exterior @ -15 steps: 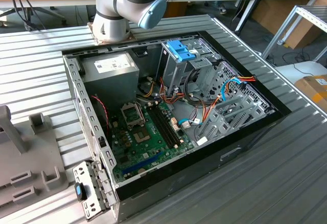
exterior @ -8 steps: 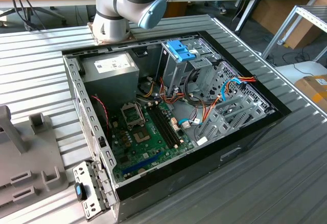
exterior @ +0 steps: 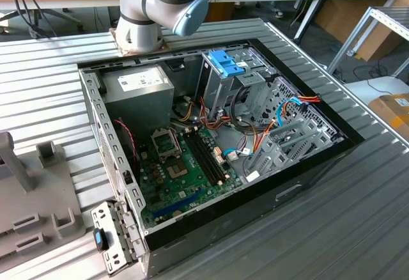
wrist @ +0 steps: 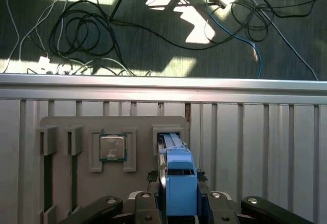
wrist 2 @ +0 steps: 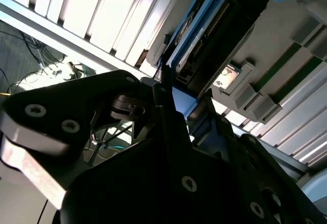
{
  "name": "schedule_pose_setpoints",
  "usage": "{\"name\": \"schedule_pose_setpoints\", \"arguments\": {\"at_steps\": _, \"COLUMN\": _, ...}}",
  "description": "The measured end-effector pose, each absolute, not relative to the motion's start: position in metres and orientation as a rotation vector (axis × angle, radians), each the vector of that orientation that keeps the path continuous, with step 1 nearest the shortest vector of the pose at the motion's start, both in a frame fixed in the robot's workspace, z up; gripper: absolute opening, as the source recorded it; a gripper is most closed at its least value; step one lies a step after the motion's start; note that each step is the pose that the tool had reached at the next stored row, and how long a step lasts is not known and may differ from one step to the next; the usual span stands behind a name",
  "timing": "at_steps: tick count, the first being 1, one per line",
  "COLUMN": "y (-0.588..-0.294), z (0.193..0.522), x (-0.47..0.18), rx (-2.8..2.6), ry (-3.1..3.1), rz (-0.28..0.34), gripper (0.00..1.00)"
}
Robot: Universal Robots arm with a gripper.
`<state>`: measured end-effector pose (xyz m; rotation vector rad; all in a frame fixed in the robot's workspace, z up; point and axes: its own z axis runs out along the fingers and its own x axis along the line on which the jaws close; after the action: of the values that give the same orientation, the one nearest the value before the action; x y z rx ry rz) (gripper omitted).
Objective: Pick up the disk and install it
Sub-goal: 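Pick up the disk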
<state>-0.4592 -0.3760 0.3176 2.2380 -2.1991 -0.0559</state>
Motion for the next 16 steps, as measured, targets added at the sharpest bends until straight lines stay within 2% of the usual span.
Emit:
{"name": "schedule_pose_setpoints", "arguments": {"at_steps": 7, "y": -0.376, "z": 0.339, "x": -0.459, "rx": 2.238, "ry": -2.199, "rz": -0.055, "gripper": 0.36}}
{"name": "schedule_pose_setpoints", "arguments": {"at_steps": 16, "y": -0.376, "z": 0.346, "x": -0.459, "rx": 2.238, "ry": -2.199, "rz": -0.055, "gripper": 0.36}}
